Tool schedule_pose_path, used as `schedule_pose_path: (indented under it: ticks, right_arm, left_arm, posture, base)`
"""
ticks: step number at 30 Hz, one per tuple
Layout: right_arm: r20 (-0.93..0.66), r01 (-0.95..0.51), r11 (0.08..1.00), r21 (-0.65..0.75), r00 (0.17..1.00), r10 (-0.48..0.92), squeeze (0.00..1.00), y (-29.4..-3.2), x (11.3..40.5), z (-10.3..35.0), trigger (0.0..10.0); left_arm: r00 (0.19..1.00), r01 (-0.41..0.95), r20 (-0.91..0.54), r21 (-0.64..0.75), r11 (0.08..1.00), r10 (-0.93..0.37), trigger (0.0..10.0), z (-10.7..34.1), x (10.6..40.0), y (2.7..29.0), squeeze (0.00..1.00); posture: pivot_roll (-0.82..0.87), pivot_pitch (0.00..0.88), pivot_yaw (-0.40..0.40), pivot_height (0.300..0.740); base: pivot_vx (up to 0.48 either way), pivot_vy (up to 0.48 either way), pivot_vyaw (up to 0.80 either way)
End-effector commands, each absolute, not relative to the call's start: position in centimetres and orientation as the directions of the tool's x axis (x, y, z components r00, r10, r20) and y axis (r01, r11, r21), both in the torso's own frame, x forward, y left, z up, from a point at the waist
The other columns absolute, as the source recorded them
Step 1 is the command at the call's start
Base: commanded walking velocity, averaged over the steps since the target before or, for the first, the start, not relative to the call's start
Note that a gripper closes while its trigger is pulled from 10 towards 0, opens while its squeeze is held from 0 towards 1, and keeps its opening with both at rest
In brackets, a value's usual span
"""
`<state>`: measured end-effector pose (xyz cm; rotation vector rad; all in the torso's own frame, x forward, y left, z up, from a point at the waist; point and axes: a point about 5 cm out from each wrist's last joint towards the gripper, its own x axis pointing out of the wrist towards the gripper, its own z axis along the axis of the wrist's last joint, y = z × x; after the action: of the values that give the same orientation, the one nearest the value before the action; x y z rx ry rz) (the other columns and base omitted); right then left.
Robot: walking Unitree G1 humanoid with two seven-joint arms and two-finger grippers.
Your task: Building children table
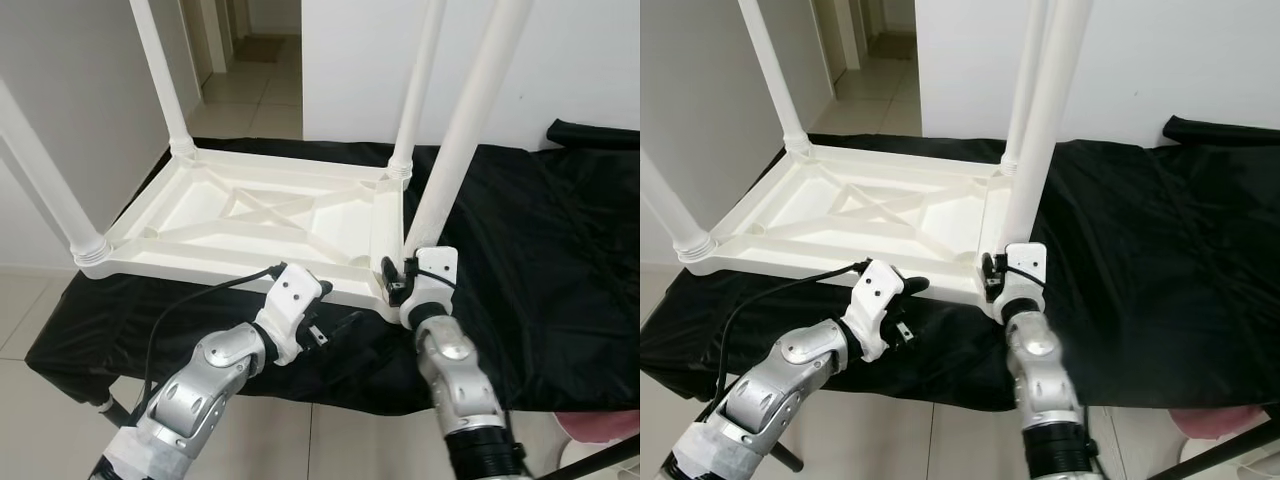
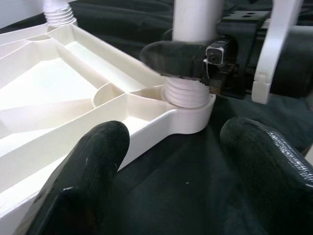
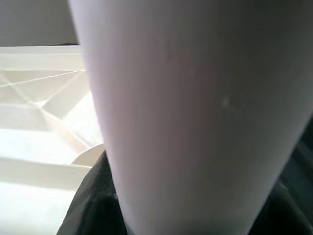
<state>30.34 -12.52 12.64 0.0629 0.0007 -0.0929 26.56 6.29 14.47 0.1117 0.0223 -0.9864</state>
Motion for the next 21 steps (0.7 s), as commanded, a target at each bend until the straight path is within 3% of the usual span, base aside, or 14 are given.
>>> schedule_pose_path:
  ticks: [1, 12, 13, 14, 15, 21]
  right_arm:
    - [-0.15, 0.182, 0.976, 0.119, 0.975, -0.163, 0.0, -12.5, 29.4, 10.0, 10.0]
    - [-0.144, 0.149, 0.981, 0.124, 0.981, -0.131, 0.0, -11.9, 29.4, 10.3, 10.0]
    - [-0.118, 0.116, 0.985, 0.131, 0.988, -0.1, 0.9, -11.8, 29.4, 10.6, 10.0]
    - [-0.118, 0.116, 0.985, 0.131, 0.988, -0.1, 0.9, -11.8, 29.4, 10.6, 10.0]
    - [-0.082, 0.076, 0.989, 0.126, 0.994, -0.066, 1.0, -12.0, 29.2, 11.0, 10.0]
    - [-0.001, 0.002, 0.997, 0.077, 1.0, -0.002, 1.0, -13.2, 28.6, 11.6, 10.0]
  left_arm:
    - [0.521, 0.853, -0.09, 0.088, 0.515, -0.848, 10.0, 14.4, 26.5, 6.4, 0.0]
    - [0.534, 0.845, -0.084, 0.098, 0.526, -0.841, 10.0, 14.6, 26.7, 6.7, 0.0]
    - [0.548, 0.835, -0.084, 0.114, 0.539, -0.832, 10.0, 14.7, 26.9, 7.0, 0.0]
    - [0.548, 0.835, -0.084, 0.114, 0.539, -0.832, 10.0, 14.7, 26.9, 7.0, 0.0]
    - [0.562, 0.825, -0.084, 0.128, 0.55, -0.823, 10.0, 14.8, 27.1, 7.3, 0.0]
    - [0.568, 0.82, -0.088, 0.144, 0.554, -0.818, 10.0, 15.0, 27.3, 7.8, 0.0]
  posture:
    - [-0.01, 0.0, 0.062, 0.74]
    - [0.0, 0.0, 0.072, 0.74]
    - [0.01, 0.0, 0.078, 0.74]
    - [0.01, 0.0, 0.078, 0.74]
    - [0.01, 0.0, 0.093, 0.74]
    - [0.0, 0.004, 0.089, 0.74]
  base:
    - [0.0, 0.0, 0.0]
    - [0.0, 0.0, 0.0]
    - [0.0, 0.0, 0.0]
    - [0.0, 0.0, 0.0]
    - [0.0, 0.0, 0.0]
    - [0.0, 0.0, 0.0]
